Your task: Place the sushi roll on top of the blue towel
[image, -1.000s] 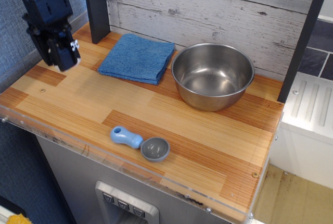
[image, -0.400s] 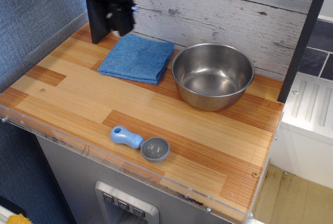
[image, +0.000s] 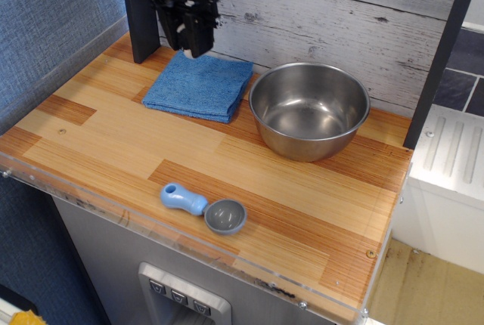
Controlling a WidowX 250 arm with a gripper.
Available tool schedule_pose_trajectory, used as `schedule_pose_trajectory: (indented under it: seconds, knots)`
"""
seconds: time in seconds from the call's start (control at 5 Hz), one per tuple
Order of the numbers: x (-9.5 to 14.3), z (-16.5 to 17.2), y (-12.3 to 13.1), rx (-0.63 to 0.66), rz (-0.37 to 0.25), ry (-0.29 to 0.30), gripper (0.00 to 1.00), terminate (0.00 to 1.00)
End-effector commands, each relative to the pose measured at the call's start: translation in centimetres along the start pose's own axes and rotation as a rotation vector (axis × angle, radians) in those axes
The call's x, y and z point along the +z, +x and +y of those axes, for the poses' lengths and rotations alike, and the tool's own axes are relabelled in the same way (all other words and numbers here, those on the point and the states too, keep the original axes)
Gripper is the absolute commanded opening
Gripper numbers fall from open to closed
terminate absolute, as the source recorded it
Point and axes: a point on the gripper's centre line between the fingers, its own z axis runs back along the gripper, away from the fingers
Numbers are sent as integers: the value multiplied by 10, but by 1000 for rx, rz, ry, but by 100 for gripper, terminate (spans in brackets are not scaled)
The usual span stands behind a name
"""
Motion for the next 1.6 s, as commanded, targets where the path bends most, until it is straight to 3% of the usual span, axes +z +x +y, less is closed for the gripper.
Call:
schedule_pose_trajectory:
  seconds: [0.0,0.4,0.6,1.0,1.4]
  knots:
    - [-7,5,0,-9,11,40,0,0]
    - [-27,3,-14,-7,72,33,0,0]
    - [-26,3,-16,23,103,57,100,0]
    - [-19,2,-18,45,75,90,100,0]
    - [9,7,-14,68,4,130,100,0]
